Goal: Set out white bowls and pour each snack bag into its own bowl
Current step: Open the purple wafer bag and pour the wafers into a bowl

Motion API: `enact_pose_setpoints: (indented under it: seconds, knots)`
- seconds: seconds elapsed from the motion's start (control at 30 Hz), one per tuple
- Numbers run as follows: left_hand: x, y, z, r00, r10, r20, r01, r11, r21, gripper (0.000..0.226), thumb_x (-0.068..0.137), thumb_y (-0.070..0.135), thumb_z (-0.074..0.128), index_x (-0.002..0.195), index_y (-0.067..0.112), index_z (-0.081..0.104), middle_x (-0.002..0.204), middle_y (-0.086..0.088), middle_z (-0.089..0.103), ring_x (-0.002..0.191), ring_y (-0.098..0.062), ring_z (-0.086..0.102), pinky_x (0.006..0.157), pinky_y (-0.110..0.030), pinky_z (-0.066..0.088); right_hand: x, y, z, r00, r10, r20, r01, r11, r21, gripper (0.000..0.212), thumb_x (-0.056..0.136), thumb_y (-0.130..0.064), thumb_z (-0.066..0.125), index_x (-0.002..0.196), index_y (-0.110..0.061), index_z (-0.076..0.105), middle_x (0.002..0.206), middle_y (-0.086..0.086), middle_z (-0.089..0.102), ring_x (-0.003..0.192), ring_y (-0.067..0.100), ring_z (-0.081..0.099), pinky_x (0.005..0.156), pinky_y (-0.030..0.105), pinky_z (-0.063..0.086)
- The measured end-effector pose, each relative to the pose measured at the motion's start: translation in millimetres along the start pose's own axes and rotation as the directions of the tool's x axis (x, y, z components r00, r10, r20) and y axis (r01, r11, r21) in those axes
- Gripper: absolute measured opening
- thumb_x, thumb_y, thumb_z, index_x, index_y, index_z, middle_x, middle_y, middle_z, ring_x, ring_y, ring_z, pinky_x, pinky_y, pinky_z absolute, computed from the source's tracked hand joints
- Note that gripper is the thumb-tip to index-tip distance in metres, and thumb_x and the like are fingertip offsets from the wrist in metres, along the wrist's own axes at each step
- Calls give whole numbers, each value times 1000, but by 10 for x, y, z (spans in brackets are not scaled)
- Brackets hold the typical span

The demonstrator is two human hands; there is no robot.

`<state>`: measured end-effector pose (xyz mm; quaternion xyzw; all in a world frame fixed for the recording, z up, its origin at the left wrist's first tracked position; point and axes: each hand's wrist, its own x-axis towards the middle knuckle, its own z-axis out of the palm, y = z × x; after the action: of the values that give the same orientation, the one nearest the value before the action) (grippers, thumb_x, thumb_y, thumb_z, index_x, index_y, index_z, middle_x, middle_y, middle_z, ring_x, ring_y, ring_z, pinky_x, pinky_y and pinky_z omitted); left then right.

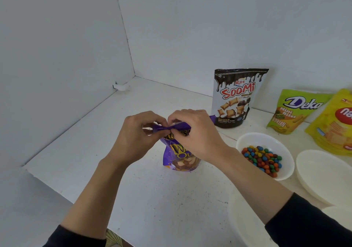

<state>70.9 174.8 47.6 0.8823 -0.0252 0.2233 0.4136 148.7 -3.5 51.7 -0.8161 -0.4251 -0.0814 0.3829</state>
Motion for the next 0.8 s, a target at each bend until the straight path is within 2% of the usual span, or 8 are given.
enact_pose_setpoints:
  seconds: [0.13,0.27,0.33,0.4,0.53,0.63,0.7,0.8]
  knots:
    - [2,-9,-8,999,31,29,-32,999,27,10,84,13,80,94,14,77,89,4,71,87,-17,67,69,-26,60,-17,6,-9,1000,-9,-9,8,998,-67,12,84,-17,75,95,-22,73,90,-9,73,89,13,63,93,39,41]
    - [12,27,7,997,5,72,-10,997,71,5,87,18,78,90,18,73,84,10,71,86,-14,67,66,-25,57,-48,70,-34,999,14,-46,-23,980,-197,10,87,-29,74,95,-23,72,97,-9,71,102,18,59,94,46,39]
    - [27,61,20,991,-36,127,33,999,27,4,88,19,77,88,20,73,80,9,73,82,-14,70,65,-27,59,-84,140,-56,993,13,-119,-47,955,-294,6,87,-33,73,90,-27,72,103,-9,66,111,20,53,95,49,36]
    - [28,102,49,977,-59,204,72,996,-61,3,89,20,76,91,18,75,81,6,76,82,-18,74,68,-36,63,-131,224,-97,990,4,-140,-53,936,-347,4,89,-34,70,88,-31,72,109,-8,61,113,17,45,94,49,35]
    - [41,187,104,949,-23,316,98,970,-223,18,91,28,68,98,14,77,91,1,78,92,-24,74,75,-38,63,-221,338,-201,997,32,-69,-37,996,-76,5,93,-14,68,92,-19,71,104,-4,50,97,10,48,83,33,48]
    - [110,218,136,910,37,414,75,965,-250,22,97,26,61,104,11,76,98,-1,77,94,-27,72,83,-37,61,-264,364,-312,997,66,-27,-64,994,84,9,93,-4,67,91,-13,71,104,-1,48,97,7,53,83,17,47]
    - [173,235,172,884,87,460,23,973,-228,23,99,25,59,105,9,74,99,1,75,89,-26,71,85,-36,59,-288,388,-380,997,81,-10,-79,987,143,12,93,-2,67,90,-13,71,106,1,48,99,5,53,85,13,46]
    - [255,257,258,842,191,505,-97,974,-206,16,101,11,57,107,15,71,102,9,73,92,-20,71,85,-32,58,-333,421,-432,996,84,10,-84,980,181,12,93,-1,66,92,-12,71,110,1,48,98,5,57,88,15,49]
